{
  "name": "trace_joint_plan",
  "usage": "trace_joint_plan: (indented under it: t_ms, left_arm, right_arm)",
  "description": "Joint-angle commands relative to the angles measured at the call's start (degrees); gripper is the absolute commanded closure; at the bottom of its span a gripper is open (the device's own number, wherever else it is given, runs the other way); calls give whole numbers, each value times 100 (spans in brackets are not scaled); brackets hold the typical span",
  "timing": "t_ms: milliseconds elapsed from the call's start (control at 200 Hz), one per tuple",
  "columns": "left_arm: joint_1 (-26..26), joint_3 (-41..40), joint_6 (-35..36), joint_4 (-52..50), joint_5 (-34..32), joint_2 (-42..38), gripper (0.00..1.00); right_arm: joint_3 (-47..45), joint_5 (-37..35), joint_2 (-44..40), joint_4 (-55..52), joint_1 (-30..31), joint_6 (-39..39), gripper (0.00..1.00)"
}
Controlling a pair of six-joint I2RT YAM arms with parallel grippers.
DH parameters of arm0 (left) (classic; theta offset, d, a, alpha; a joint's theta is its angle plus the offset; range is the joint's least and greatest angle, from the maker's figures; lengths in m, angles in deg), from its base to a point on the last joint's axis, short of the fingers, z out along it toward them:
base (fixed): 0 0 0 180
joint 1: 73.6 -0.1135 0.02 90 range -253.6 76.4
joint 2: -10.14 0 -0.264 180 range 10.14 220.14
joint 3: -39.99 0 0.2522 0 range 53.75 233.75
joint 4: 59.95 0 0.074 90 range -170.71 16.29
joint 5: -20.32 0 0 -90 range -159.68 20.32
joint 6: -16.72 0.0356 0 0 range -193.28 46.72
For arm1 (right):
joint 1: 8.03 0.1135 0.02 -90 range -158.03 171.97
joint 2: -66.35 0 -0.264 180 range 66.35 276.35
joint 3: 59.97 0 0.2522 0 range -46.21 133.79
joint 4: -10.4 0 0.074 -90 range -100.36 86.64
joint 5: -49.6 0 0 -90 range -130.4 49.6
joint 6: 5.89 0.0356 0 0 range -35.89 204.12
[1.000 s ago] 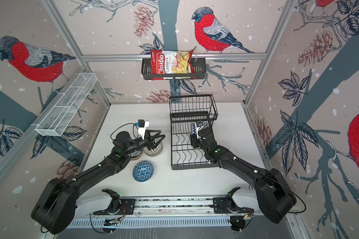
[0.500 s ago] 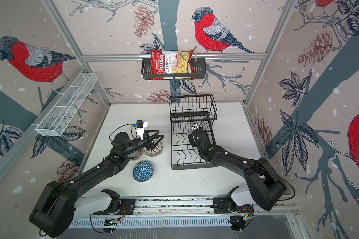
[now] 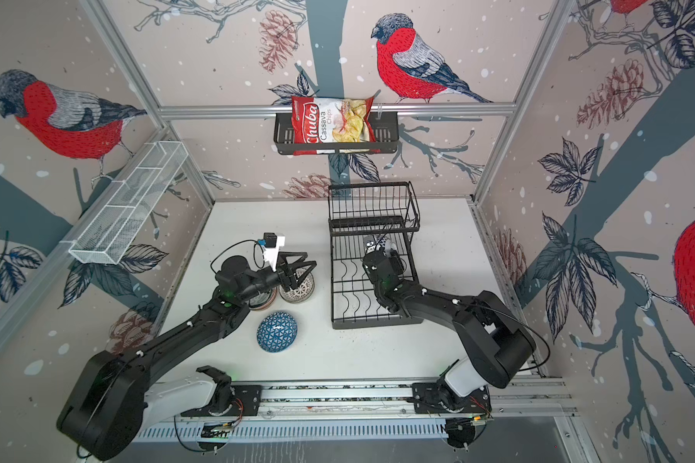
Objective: Load bowls into a dish rack
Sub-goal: Place the bowl in the dish rack.
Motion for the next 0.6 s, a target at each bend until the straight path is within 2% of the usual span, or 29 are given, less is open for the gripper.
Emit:
trace_joint_plan:
  t_ms: [0, 350, 595]
  left_arm:
    - [-15, -14, 61, -51, -22, -25, 36]
    - [-38, -22, 84, -112, -25, -79, 36]
    - [-59, -41, 84, -145, -25, -119, 36]
  right_arm:
    - [56, -409, 153, 505, 4, -337, 60]
    - [190, -859, 719, 724, 86, -919, 62]
    - [378, -1271, 1098, 1155, 152, -1709, 62]
